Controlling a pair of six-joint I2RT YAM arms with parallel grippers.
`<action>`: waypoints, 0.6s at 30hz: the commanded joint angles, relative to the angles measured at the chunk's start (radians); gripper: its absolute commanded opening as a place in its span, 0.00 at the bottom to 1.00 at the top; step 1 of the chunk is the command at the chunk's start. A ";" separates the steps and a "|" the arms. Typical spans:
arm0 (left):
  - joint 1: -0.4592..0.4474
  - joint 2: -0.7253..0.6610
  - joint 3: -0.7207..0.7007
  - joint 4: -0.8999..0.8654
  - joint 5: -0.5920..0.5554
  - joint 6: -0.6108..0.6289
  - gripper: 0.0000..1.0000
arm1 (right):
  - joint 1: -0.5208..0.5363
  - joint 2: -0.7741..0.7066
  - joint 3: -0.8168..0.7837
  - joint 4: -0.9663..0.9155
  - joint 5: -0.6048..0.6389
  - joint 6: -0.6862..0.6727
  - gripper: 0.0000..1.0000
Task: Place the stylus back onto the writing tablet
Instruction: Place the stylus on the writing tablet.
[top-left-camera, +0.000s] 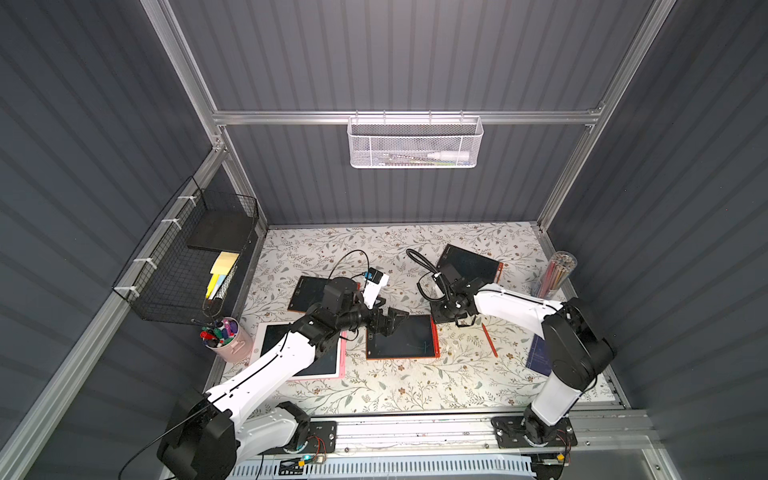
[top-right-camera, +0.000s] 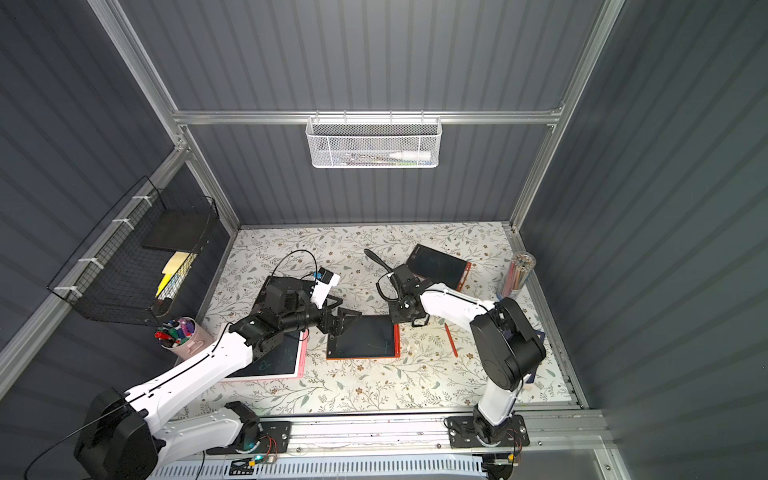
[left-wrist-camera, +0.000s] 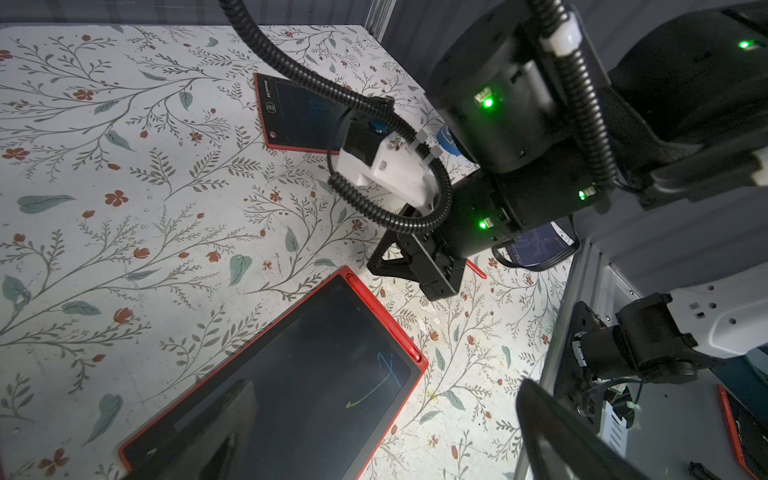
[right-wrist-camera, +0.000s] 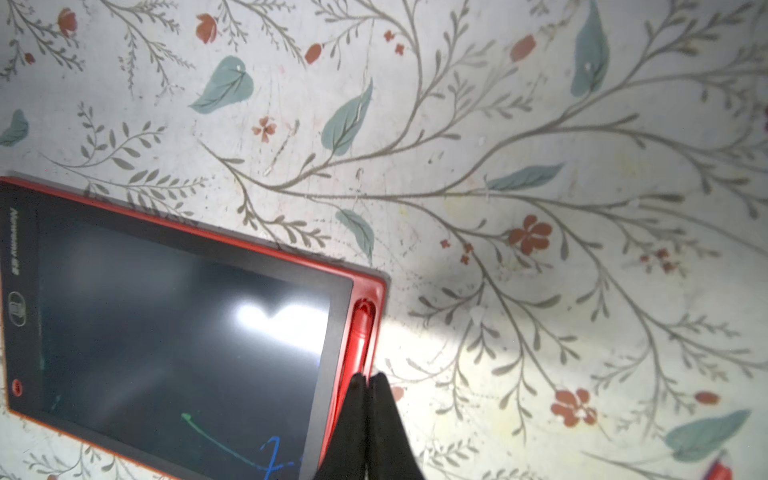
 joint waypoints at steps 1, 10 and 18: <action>-0.007 0.003 0.002 0.011 0.011 0.013 0.99 | 0.025 -0.034 -0.049 -0.018 -0.001 0.051 0.05; -0.007 -0.006 0.002 0.012 0.012 0.014 0.99 | 0.080 -0.022 -0.069 -0.021 0.018 0.093 0.00; -0.007 -0.013 0.001 0.010 0.007 0.010 0.99 | 0.103 0.039 -0.047 -0.027 0.051 0.097 0.00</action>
